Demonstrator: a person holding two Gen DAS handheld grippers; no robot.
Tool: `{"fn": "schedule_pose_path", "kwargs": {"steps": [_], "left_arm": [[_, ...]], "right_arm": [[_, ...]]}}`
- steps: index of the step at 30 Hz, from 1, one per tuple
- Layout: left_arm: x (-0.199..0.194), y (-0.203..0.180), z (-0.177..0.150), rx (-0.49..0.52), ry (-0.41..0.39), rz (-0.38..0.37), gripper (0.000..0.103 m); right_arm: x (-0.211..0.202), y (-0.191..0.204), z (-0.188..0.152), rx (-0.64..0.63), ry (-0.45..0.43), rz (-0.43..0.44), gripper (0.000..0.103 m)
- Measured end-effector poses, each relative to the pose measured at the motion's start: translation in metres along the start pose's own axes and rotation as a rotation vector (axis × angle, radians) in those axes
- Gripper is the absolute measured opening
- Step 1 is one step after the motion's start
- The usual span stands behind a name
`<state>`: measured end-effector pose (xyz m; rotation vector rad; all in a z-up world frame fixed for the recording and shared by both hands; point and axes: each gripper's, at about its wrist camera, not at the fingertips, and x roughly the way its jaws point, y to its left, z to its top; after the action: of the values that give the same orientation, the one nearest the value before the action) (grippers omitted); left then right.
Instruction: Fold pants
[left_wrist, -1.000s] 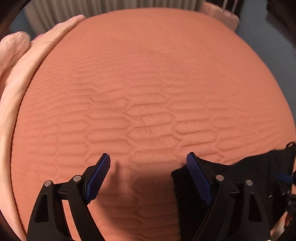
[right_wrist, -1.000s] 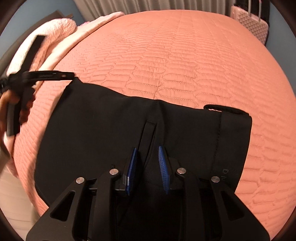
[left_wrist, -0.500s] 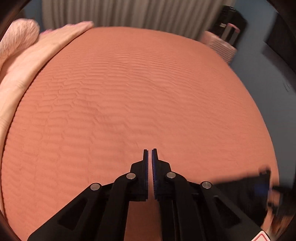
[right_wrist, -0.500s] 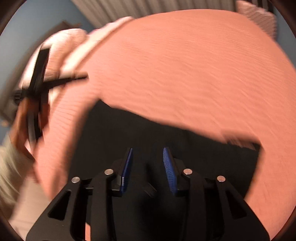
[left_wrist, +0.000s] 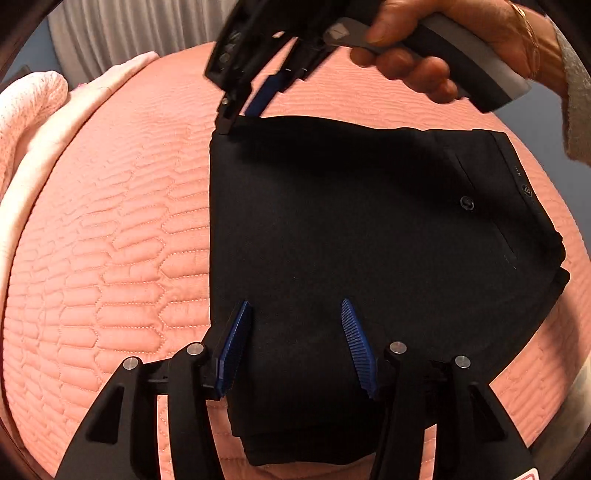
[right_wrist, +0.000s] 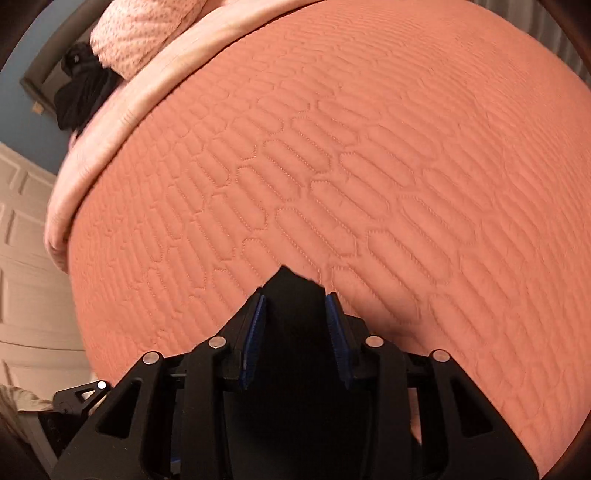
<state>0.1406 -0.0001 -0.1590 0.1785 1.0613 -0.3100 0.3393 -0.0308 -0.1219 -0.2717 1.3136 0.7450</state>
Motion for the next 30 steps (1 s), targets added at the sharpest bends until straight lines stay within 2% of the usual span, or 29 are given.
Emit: {"fn": "schedule_pose_path", "kwargs": {"steps": [1,4,5,7,8,9,11,12,13,14,15,17,19,20,21,22,23,24,26,27,29,30], "left_arm": [[0.001,-0.001,-0.001,0.011,0.003,0.001,0.051],[-0.001,0.0,-0.005,0.008,0.009,-0.005,0.051],[-0.001,-0.001,-0.006,0.008,0.001,-0.002,0.051],[-0.003,-0.002,-0.008,0.012,-0.01,0.007,0.051],[-0.003,-0.003,-0.011,0.007,-0.015,0.009,0.051],[-0.004,-0.003,-0.013,-0.001,-0.021,0.011,0.051],[0.0,-0.002,-0.009,-0.005,-0.029,0.017,0.051],[-0.002,-0.004,-0.013,-0.008,-0.032,0.021,0.051],[-0.003,-0.006,-0.015,-0.015,-0.033,0.023,0.051],[-0.003,-0.007,-0.016,-0.023,-0.033,0.026,0.051],[-0.004,-0.008,-0.018,-0.026,-0.033,0.028,0.051],[-0.007,-0.008,-0.021,-0.033,-0.035,0.029,0.051],[-0.009,-0.009,-0.024,-0.04,-0.039,0.027,0.051],[-0.009,-0.009,-0.024,-0.043,-0.038,0.028,0.051],[-0.009,-0.008,-0.026,-0.049,-0.037,0.03,0.051],[-0.009,-0.008,-0.027,-0.053,-0.041,0.03,0.051],[-0.01,-0.007,-0.028,-0.059,-0.046,0.029,0.051],[-0.01,-0.007,-0.028,-0.063,-0.05,0.027,0.051],[-0.012,-0.007,-0.03,-0.076,-0.058,0.025,0.051],[-0.013,-0.006,-0.034,-0.08,-0.065,0.027,0.051],[-0.016,-0.007,-0.042,-0.077,-0.082,0.045,0.051],[-0.017,-0.011,-0.045,-0.078,-0.088,0.05,0.051]], "right_arm": [[0.003,-0.009,0.003,0.015,-0.005,-0.024,0.003],[-0.011,-0.068,0.004,0.176,-0.065,-0.234,0.0],[-0.015,-0.078,0.001,0.193,-0.066,-0.253,0.0],[-0.026,-0.071,-0.005,0.19,-0.072,-0.085,0.0],[-0.028,-0.05,-0.007,0.114,-0.058,-0.019,0.0],[-0.025,-0.035,-0.008,0.054,-0.04,-0.009,0.0],[-0.012,-0.011,-0.005,-0.055,0.007,-0.066,0.033],[-0.003,-0.002,-0.003,-0.1,0.017,-0.128,0.064],[0.004,0.003,-0.002,-0.124,0.039,-0.137,0.06],[0.012,0.009,-0.001,-0.138,0.085,-0.079,0.045],[0.013,0.013,-0.002,-0.152,0.09,-0.087,0.019],[0.014,0.014,-0.004,-0.199,0.094,-0.157,0.011],[0.01,-0.019,-0.001,-0.088,0.083,-0.199,0.004],[0.005,-0.036,-0.001,-0.054,0.056,-0.322,0.0],[-0.001,-0.063,-0.002,-0.017,0.033,-0.462,0.0],[-0.008,-0.085,-0.005,0.068,0.029,-0.422,0.0],[-0.017,-0.1,-0.01,0.142,0.013,-0.333,0.0],[-0.032,-0.1,-0.017,0.161,-0.029,-0.27,0.0],[-0.041,-0.076,-0.017,0.087,-0.048,-0.187,0.0],[-0.047,-0.058,-0.018,0.015,-0.077,-0.205,0.0],[-0.055,-0.042,-0.012,-0.042,-0.138,-0.319,0.0],[-0.061,-0.043,-0.01,-0.007,-0.18,-0.322,0.012]]}}
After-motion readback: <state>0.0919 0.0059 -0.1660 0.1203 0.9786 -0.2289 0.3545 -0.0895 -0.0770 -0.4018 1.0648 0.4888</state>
